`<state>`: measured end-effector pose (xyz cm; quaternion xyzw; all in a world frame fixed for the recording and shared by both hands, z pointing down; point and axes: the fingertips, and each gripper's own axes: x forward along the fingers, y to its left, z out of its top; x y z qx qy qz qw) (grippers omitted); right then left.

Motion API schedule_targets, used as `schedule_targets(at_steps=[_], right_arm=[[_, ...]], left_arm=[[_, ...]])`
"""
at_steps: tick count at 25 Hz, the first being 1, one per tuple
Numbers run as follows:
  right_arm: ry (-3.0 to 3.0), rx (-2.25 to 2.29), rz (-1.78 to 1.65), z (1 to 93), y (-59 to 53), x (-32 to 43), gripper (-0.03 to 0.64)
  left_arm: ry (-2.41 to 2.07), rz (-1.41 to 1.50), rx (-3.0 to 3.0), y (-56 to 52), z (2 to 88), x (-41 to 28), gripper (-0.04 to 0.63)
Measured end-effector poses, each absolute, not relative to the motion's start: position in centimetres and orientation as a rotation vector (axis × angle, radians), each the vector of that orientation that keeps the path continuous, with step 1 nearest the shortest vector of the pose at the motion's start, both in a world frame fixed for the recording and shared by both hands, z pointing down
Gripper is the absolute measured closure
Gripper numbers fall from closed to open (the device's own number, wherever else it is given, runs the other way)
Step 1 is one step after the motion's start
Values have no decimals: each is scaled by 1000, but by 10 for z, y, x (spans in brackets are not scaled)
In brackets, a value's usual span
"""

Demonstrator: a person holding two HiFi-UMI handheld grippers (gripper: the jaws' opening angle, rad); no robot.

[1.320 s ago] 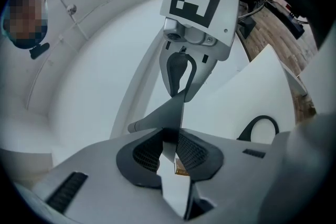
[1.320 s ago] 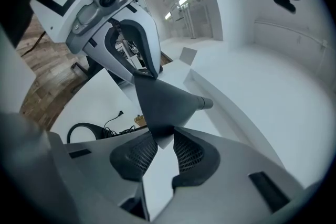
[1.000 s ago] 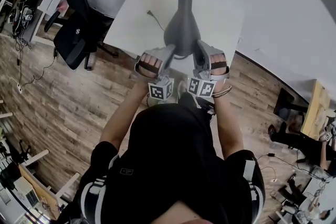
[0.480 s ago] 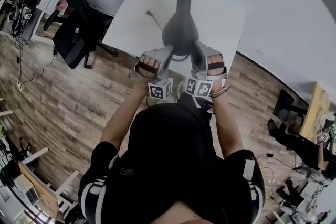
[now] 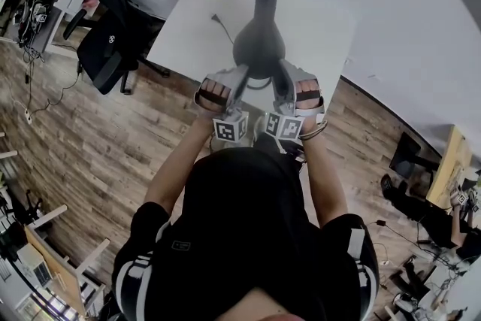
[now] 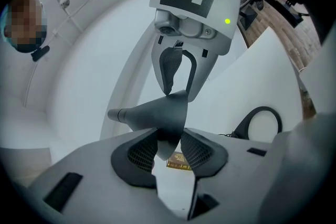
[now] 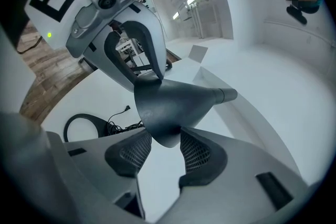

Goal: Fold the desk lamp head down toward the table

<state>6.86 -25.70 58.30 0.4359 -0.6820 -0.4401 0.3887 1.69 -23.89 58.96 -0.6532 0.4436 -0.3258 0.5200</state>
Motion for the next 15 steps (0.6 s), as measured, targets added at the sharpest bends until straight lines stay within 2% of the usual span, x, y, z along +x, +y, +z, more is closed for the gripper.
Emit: schedule_targets(at_steps=[7,15], right_arm=[[-1748,1102,-1135,584,-258,68,431],[-1756,1083,-1111,584,-253,70,430]], left_arm=[[1072,-764,-1581,-239,587,18,442],[1072,-790,-1665,-234,593,20,405]])
